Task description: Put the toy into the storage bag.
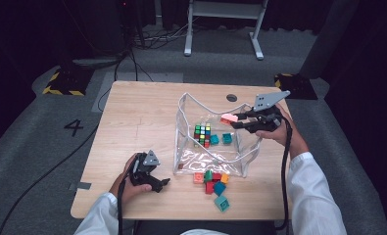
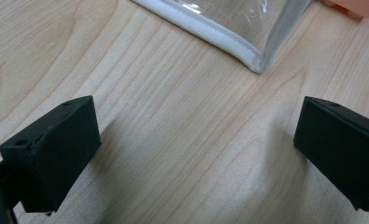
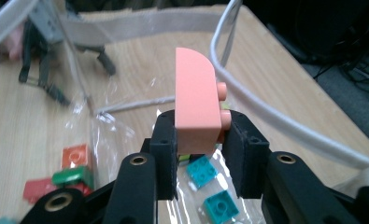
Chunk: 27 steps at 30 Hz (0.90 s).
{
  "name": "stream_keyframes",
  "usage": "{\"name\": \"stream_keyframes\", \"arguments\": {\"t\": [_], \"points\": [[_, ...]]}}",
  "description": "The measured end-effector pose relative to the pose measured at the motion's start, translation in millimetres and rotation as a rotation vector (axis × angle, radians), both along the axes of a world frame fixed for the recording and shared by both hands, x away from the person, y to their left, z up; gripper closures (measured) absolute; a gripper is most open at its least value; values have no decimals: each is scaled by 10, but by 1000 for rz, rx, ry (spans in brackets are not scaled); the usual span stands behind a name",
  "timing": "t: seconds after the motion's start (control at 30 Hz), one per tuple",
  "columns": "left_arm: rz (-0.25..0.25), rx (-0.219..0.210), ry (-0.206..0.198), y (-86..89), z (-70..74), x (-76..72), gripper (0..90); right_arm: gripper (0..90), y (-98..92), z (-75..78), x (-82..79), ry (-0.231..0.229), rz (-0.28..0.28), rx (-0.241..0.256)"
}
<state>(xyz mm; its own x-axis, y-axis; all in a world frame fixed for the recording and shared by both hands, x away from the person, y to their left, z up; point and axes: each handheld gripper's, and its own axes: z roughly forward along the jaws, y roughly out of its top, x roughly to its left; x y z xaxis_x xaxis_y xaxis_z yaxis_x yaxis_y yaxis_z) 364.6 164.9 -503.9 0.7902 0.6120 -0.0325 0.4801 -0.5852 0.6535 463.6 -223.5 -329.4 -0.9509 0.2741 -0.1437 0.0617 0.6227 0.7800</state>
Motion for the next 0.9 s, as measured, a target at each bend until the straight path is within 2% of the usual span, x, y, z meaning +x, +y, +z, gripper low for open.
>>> {"name": "stream_keyframes", "arguments": {"t": [0.13,0.3,0.4,0.53,0.57,0.63,0.73,0.87,0.9], "points": [[1,1,0,0,1,-1,5,666,46,-28,25,22,-19,-115],[-3,1,-1,1,0,2,5,665,31,-60,95,66,-58,-204],[-4,1,-1,1,0,2,5,666,-2,-47,107,55,-76,-254],[0,0,0,0,0,0,5,666,-65,-1,81,61,-115,-295],[-3,2,0,1,1,2,5,665,-81,2,89,49,-110,-312],[-2,1,-1,1,0,2,5,665,-107,10,81,57,-130,-345],[1,1,0,0,1,0,5,664,-143,16,73,58,-127,-380],[1,0,0,0,0,0,5,663,-168,10,62,58,-130,-379],[1,0,0,0,0,0,5,662,-175,22,62,50,-127,-392]]}}
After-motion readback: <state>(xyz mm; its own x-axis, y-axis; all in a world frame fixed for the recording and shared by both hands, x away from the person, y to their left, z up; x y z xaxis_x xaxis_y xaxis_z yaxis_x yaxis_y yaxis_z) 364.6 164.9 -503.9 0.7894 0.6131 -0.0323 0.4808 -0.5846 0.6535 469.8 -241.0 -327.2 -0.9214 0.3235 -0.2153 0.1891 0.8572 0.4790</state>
